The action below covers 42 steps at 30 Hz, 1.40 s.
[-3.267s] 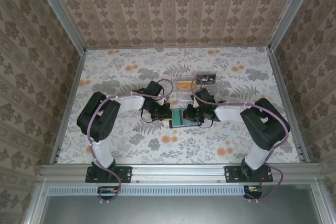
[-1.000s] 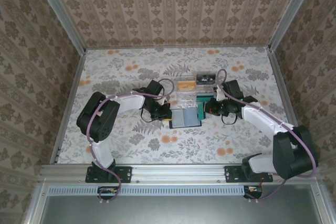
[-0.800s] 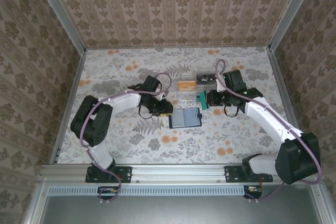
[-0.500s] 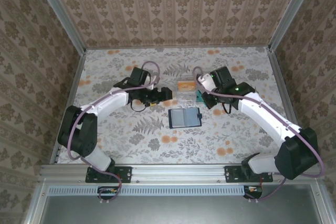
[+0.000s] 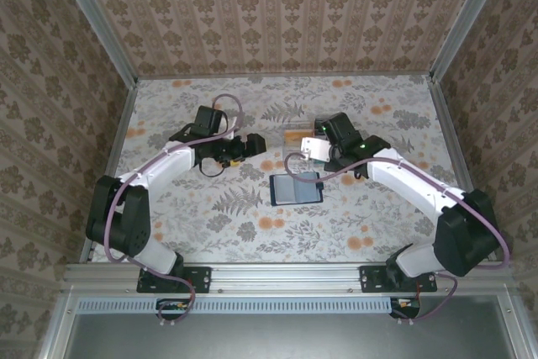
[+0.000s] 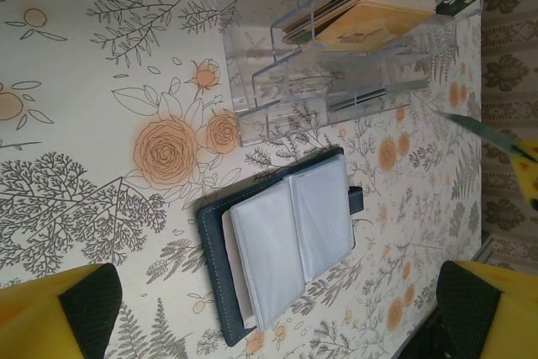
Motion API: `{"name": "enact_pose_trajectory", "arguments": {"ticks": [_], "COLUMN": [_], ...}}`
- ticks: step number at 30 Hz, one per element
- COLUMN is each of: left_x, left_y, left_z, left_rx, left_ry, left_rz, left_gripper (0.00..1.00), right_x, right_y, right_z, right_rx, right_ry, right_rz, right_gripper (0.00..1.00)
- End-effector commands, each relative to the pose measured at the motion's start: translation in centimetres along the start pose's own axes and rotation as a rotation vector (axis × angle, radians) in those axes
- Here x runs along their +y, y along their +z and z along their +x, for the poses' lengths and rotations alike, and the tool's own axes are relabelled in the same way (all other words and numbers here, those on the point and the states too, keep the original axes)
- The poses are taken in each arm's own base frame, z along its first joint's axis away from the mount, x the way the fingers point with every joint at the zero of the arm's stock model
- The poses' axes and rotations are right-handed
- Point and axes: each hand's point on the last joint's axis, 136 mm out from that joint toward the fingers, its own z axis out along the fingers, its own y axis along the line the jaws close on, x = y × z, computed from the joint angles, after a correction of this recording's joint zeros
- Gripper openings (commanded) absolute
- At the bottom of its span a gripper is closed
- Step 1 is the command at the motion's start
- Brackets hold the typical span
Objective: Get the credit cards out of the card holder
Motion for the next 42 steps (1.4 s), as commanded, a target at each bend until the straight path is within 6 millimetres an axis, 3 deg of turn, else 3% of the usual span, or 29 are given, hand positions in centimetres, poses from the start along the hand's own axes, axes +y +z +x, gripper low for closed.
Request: {"name": "enact_pose_trajectory", "arguments": {"ticks": [1,12,22,31,35,37,42], "left_x": [-0.6,0.1,0.4,0.7,0.8,0.9,0.9], "left_y": [-0.8,-1.3,-1.5,-1.5,-1.5,-1.5,-1.4], "left_z": [0.0,-0.1,-0.3,-0.2,-0.3,-0.3,-0.3], "left_rx": [-0.018,-0.028,-0.035,-0.035,-0.036,-0.037,-0.035], "left_ry": [0.036,0.018,0.01,0.003,0.001,0.0,-0.002], "left_rz": [0.025,0.016,0.017,0.016,0.017,0.017,0.017], "left_gripper": [1.0,1.0,1.0,1.0,1.0,1.0,1.0], "right_x": [0.0,0.4,0.4,0.7,0.4,0.2,-0.8], "right_y": [1.3,4.3,5.8,7.2,7.5,7.6,8.0], "right_z": [0.4,1.2,0.5,1.3,1.7,1.8,1.8], "right_rx": [0.031,0.03,0.021,0.044,0.057,0.062,0.075], "right_ry": [-0.128,-0.071,-0.038,-0.011,0.008,0.019,0.051], "right_rz": [0.012,-0.044,-0.079,-0.096,-0.084,-0.076,-0.041], "right_gripper": [0.0,0.0,0.0,0.0,0.04,0.14,0.24]}}
